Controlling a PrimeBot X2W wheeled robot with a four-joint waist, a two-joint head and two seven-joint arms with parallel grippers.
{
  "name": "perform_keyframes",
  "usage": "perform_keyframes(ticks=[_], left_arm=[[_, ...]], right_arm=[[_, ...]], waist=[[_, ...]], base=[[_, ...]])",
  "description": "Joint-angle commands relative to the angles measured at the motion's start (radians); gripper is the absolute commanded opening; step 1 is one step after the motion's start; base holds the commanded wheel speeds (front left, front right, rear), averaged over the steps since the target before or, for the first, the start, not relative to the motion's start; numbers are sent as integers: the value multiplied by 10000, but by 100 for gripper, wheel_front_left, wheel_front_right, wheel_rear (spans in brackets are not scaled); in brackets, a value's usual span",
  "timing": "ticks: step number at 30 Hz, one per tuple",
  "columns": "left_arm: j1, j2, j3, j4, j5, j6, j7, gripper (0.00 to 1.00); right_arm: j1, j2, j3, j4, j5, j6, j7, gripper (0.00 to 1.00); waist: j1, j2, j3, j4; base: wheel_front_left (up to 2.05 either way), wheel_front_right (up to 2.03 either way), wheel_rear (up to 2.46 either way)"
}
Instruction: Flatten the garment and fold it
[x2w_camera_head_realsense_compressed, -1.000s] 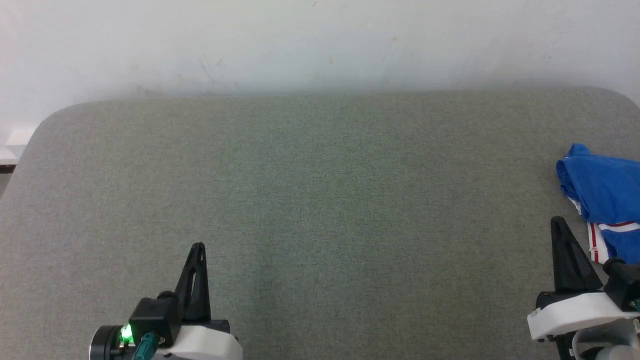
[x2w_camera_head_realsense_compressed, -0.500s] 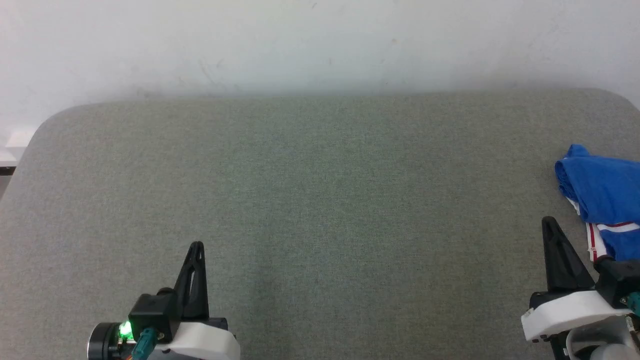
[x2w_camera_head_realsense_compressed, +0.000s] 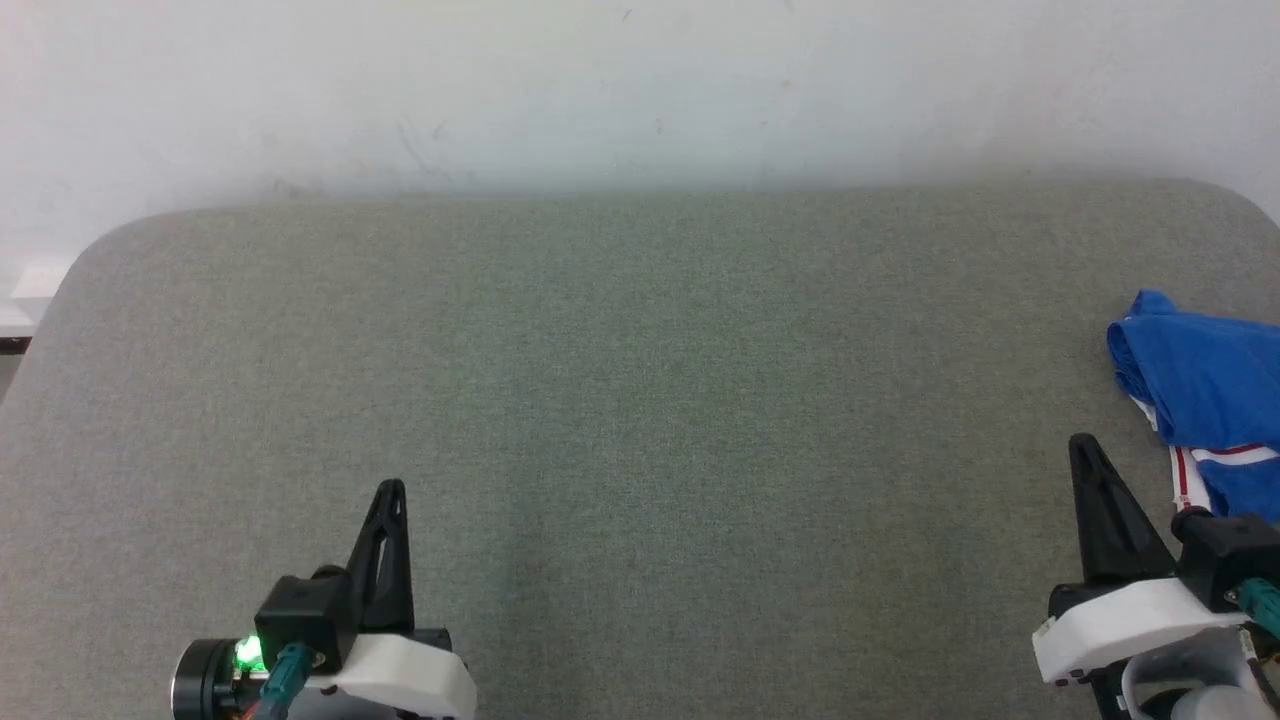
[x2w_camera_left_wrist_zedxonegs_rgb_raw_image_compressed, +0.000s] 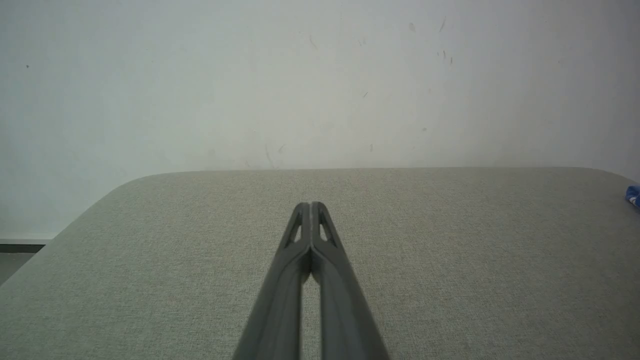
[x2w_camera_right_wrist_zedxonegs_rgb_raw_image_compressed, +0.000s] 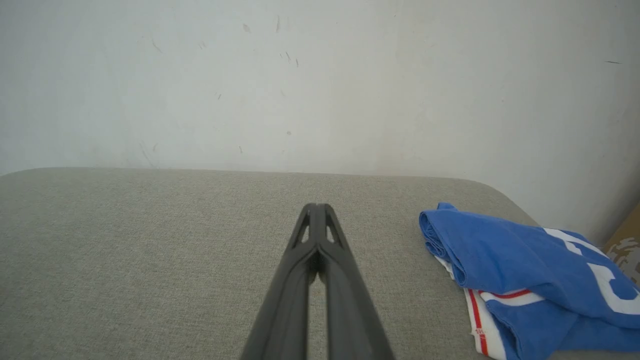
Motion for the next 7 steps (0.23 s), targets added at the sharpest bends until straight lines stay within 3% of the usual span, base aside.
perform_keyframes(ticks=[1,7], left_arm=[[-188,-74,66,43,156,-87,23,0],[-236,-171,217,71,292,-240,166,0]], right_arm=[[-86,19,60,-43,-83,-9,42,0],[-97,22,166,-85,-132,-10,165,0]], waist=[[0,0,-1,0],[0,0,-22,-9]], base=[[0,0,0],[0,0,0]])
